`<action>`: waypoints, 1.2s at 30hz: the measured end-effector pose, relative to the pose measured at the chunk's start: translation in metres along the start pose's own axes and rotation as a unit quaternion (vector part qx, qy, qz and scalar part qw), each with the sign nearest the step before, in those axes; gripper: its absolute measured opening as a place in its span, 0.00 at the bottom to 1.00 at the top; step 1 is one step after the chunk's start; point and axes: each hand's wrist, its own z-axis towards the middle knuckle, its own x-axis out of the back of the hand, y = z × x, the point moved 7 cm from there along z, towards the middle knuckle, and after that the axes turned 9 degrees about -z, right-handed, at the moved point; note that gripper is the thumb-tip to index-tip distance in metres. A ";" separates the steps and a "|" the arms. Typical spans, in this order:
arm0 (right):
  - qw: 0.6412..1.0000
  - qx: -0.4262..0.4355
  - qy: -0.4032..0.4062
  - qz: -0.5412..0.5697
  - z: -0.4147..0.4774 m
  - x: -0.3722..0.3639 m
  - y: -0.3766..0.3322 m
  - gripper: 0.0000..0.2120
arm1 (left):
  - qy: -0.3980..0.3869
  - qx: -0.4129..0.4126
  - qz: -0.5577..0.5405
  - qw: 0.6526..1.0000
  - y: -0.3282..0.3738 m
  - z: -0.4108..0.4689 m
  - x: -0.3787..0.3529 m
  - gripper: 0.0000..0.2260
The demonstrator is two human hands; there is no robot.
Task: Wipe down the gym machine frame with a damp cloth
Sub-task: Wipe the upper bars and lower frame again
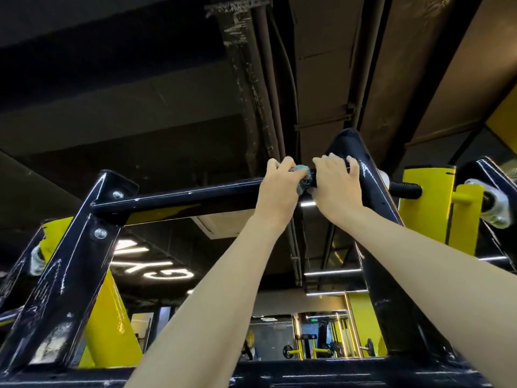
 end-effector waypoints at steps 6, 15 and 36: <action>0.999 -0.034 0.000 0.009 -0.003 0.005 0.021 0.20 | 0.044 0.066 -0.007 0.997 -0.054 -0.028 0.024 0.17; 0.999 -0.031 -0.009 0.004 0.000 0.008 0.034 0.18 | -0.042 0.099 -0.021 0.994 -0.017 0.015 0.000 0.19; 0.996 0.019 -0.072 0.048 0.001 0.013 0.030 0.17 | -0.063 0.115 0.083 0.988 -0.020 0.027 0.003 0.14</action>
